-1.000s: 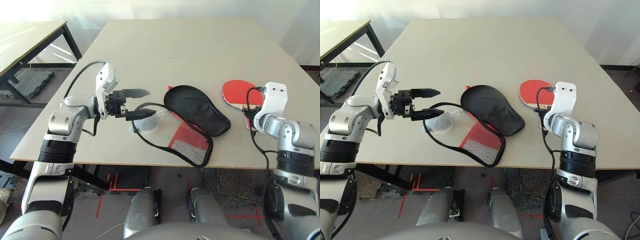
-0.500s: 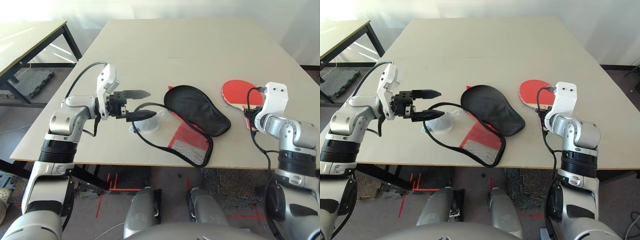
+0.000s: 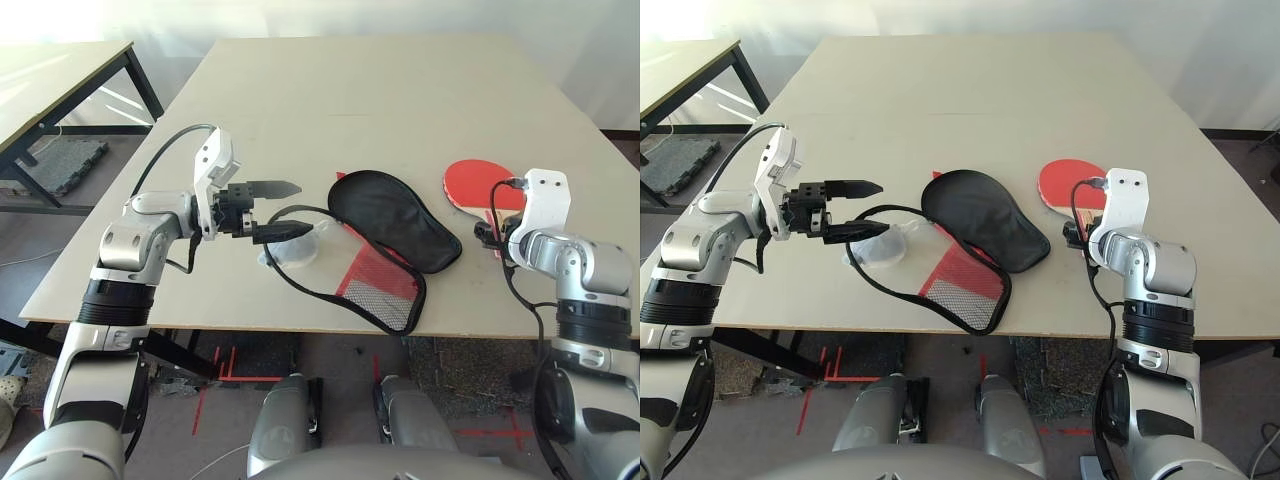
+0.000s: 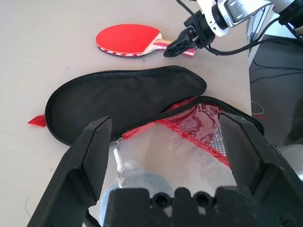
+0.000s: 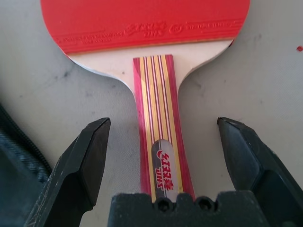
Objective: Store the ping-pong paddle in its case and zip it.
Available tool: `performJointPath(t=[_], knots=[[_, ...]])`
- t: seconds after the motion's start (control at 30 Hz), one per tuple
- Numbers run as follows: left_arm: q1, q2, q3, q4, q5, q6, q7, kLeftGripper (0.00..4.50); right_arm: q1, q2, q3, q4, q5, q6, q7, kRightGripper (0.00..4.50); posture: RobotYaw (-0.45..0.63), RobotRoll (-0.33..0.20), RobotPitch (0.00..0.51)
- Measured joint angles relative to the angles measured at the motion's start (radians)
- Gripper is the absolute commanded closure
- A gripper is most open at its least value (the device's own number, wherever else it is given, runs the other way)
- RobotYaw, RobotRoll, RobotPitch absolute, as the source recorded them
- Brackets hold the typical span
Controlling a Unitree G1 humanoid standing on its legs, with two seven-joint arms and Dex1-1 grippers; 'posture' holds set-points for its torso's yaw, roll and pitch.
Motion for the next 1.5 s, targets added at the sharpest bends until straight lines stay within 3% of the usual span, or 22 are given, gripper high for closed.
performJointPath(t=[0.07,0.27,0.33,0.63,0.87,1.17,1.5], knots=[[0.0,-0.001,0.0,0.0,0.0,0.0,0.0,0.0,-0.002,0.001,0.0,0.006,-0.003,-0.006,0.0,0.59,0.04,0.0,0.05],[0.0,-0.001,0.0,0.0,0.0,-0.003,0.0,0.0,-0.002,0.008,-0.001,0.011,-0.008,-0.02,0.004,2.93,0.05,0.0,0.046],[0.0,-0.001,0.0,0.002,0.0,-0.007,0.0,0.0,-0.004,0.012,-0.003,0.011,-0.008,-0.021,0.013,3.33,0.05,0.0,0.045],[-0.014,0.007,-0.007,0.013,0.004,-0.016,-0.019,0.0,-0.025,-0.023,-0.011,-0.003,0.03,0.016,0.094,3.33,0.04,0.0,0.042],[-0.035,0.026,-0.019,0.07,0.012,-0.036,-0.042,0.0,-0.035,-0.068,0.05,-0.13,0.089,0.1,0.197,3.33,0.04,0.0,0.043],[-0.051,0.037,-0.021,0.087,0.015,-0.048,-0.058,0.0,-0.055,-0.095,0.174,-0.294,0.171,0.207,0.302,3.33,0.06,0.0,0.049],[-0.03,0.042,-0.021,0.07,0.014,-0.04,-0.054,0.0,-0.024,-0.067,0.391,-0.311,0.156,0.199,0.309,3.33,0.08,0.0,0.049]])
